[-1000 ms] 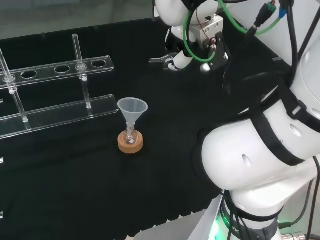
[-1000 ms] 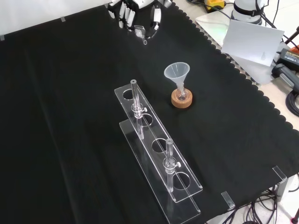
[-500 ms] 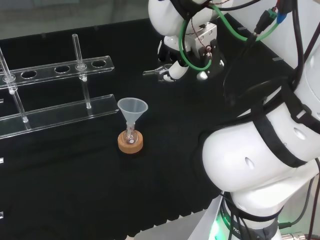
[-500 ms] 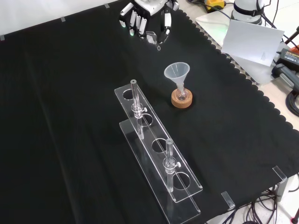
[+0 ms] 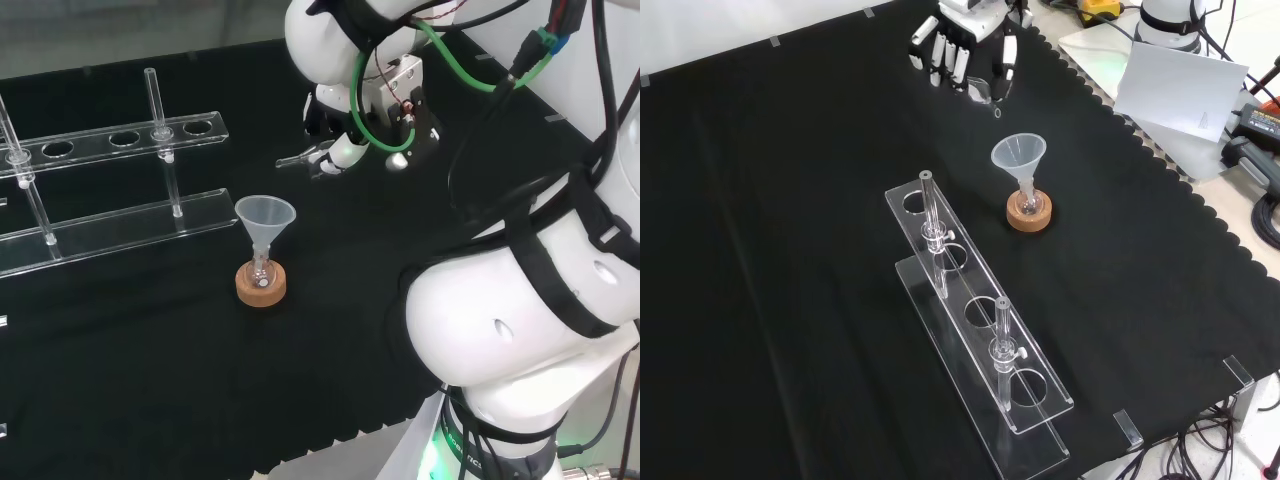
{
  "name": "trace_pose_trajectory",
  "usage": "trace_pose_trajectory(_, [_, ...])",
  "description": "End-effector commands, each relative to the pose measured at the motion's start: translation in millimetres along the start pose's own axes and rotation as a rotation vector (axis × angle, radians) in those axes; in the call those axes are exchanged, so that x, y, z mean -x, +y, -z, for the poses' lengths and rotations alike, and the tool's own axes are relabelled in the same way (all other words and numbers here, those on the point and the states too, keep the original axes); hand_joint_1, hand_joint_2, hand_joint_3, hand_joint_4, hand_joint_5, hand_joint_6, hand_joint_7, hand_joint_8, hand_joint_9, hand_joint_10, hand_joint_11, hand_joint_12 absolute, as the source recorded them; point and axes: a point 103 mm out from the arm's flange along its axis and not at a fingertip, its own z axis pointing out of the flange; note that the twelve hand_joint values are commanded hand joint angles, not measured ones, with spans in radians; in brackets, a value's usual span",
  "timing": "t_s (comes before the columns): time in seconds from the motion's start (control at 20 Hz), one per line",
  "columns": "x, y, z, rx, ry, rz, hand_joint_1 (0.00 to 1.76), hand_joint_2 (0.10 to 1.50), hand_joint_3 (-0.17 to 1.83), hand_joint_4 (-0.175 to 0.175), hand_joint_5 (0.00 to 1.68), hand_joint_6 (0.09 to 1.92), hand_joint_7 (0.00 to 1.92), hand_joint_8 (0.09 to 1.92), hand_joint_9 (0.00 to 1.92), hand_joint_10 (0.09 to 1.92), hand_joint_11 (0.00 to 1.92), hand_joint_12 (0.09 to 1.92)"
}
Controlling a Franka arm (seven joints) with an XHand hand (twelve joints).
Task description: Pour all the NaCl from the weighing funnel into the round-bottom flask.
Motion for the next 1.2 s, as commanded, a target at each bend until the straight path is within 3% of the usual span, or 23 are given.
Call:
trace_pose_trajectory(0.05, [-11, -2, -4, -0.017, -0.001, 0.022, 1.09, 0.85, 0.27, 0.175, 1.26, 0.56, 1.48, 0.34, 1.09, 0.2, 0.09, 1.53])
trace_pose_trajectory(0.65, [-23, -1, -2, -0.011, -0.021, 0.044, 1.09, 0.86, 0.27, 0.175, 1.26, 0.55, 1.49, 0.34, 1.09, 0.19, 0.09, 1.53])
trace_pose_trajectory(1.2, [-31, -1, -6, -0.046, -0.09, 0.081, 1.09, 0.85, 0.26, 0.175, 1.27, 0.54, 1.5, 0.34, 1.09, 0.2, 0.09, 1.53])
